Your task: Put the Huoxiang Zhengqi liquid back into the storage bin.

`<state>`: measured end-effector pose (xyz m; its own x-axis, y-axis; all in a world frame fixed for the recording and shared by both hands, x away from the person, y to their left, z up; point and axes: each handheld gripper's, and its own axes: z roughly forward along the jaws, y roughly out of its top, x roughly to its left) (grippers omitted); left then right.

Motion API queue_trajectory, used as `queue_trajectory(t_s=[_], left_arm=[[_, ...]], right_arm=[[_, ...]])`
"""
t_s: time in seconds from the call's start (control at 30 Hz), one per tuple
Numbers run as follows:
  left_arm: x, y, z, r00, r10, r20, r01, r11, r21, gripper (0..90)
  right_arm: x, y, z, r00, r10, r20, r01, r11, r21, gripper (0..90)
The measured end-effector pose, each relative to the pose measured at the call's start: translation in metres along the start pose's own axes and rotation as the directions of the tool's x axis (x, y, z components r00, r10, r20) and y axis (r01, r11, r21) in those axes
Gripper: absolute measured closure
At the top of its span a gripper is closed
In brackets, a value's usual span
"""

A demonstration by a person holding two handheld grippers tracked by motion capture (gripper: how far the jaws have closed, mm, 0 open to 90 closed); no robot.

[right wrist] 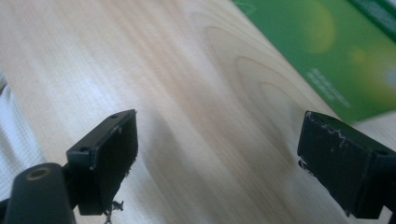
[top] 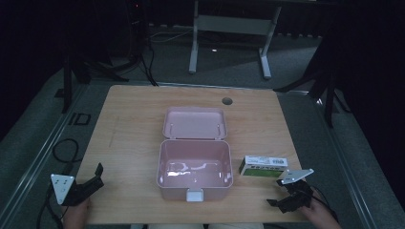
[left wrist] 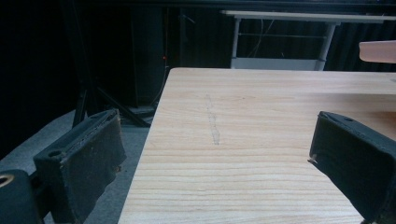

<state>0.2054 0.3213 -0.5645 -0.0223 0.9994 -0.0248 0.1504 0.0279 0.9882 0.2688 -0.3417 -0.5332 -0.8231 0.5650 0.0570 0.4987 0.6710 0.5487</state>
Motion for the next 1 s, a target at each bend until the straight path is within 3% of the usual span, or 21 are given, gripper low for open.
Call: queue_trajectory(t_s=[0.17,0.23,0.5,0.53,0.57,0.63,0.67,0.7,0.87,0.9,0.93,0.97,1.0], left_arm=[[0.0,0.0,0.0,1.0,-0.001,0.002,0.001,1.0,0.0,3.3],[0.0,0.0,0.0,1.0,-0.002,0.003,0.002,1.0,0.001,3.4],[0.0,0.0,0.0,1.0,0.003,0.004,-0.003,1.0,0.002,3.4],[0.0,0.0,0.0,1.0,0.003,0.005,-0.003,1.0,0.003,3.4],[0.0,0.0,0.0,1.0,0.002,0.005,-0.002,1.0,0.003,3.4],[0.0,0.0,0.0,1.0,0.002,0.005,-0.002,1.0,0.004,3.4],[0.0,0.0,0.0,1.0,0.002,0.005,-0.002,1.0,0.004,3.4],[0.0,0.0,0.0,1.0,0.003,0.006,-0.003,1.0,0.004,3.4],[0.0,0.0,0.0,1.0,0.002,0.007,-0.002,1.0,0.005,3.4],[0.0,0.0,0.0,1.0,0.003,0.008,-0.003,1.0,0.005,3.4],[0.0,0.0,0.0,1.0,0.003,0.008,-0.003,1.0,0.005,3.4],[0.0,0.0,0.0,1.0,0.004,0.008,-0.004,1.0,0.006,3.4],[0.0,0.0,0.0,0.9999,0.004,0.01,-0.004,1.0,0.006,3.4]], right_arm=[[0.005,0.01,0.004,0.9967,-0.061,-0.054,0.065,0.995,0.075,12.7],[0.006,0.014,0.005,0.9955,-0.085,-0.042,0.089,0.991,0.098,12.8],[0.011,0.027,0.011,0.9834,-0.141,-0.114,0.163,0.964,0.208,13.1],[0.013,0.033,0.012,0.9778,-0.16,-0.135,0.19,0.95,0.249,12.9],[0.013,0.033,0.012,0.9778,-0.16,-0.135,0.19,0.95,0.249,12.9],[0.015,0.039,0.013,0.9727,-0.186,-0.139,0.218,0.938,0.27,12.9],[0.018,0.044,0.011,0.9638,-0.22,-0.15,0.256,0.923,0.289,12.4],[0.018,0.044,0.011,0.9638,-0.22,-0.15,0.256,0.923,0.289,12.4],[0.022,0.058,0.006,0.9366,-0.269,-0.225,0.335,0.875,0.35,12.9],[0.022,0.06,0.005,0.9345,-0.27,-0.231,0.342,0.864,0.37,12.9],[0.022,0.066,0.005,0.9358,-0.27,-0.227,0.343,0.846,0.408,12.9],[0.022,0.066,0.005,0.9358,-0.27,-0.227,0.343,0.846,0.408,12.9],[0.022,0.068,0.004,0.9354,-0.268,-0.231,0.345,0.833,0.432,12.7]])
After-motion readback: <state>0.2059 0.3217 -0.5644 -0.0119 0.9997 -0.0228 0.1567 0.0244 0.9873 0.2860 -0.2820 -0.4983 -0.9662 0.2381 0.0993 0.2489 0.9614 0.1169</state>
